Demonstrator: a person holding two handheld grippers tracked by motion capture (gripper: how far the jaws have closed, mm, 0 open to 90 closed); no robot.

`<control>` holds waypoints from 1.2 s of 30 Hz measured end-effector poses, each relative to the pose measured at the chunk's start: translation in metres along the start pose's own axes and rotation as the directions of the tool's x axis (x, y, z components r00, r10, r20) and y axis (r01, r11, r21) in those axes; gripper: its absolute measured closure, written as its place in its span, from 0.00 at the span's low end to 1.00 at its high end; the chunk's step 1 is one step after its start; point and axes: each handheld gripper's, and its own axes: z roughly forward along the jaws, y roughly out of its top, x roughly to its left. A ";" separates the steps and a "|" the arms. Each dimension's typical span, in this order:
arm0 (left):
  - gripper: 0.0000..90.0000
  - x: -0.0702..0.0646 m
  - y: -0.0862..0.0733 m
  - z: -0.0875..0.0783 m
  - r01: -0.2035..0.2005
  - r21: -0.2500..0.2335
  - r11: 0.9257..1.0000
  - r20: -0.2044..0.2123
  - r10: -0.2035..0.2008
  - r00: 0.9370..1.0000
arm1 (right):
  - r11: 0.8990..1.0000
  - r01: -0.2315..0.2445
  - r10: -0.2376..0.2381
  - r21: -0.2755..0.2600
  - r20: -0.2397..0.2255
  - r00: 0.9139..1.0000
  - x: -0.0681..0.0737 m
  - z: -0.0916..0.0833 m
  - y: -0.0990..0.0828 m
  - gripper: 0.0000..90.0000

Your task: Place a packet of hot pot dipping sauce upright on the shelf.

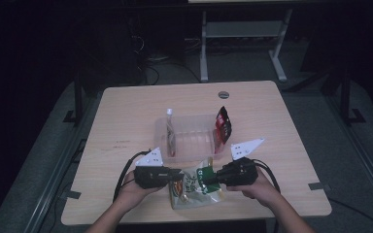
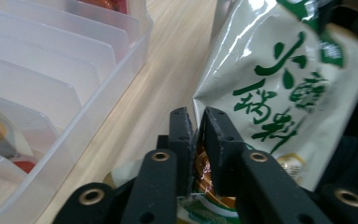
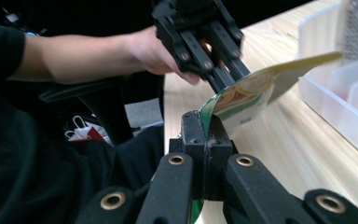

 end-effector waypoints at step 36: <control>0.33 -0.007 -0.007 -0.041 0.017 -0.007 1.000 -0.019 -0.017 1.000 | 0.997 0.054 -0.053 -0.063 0.025 0.998 0.017 -0.008 0.018 1.00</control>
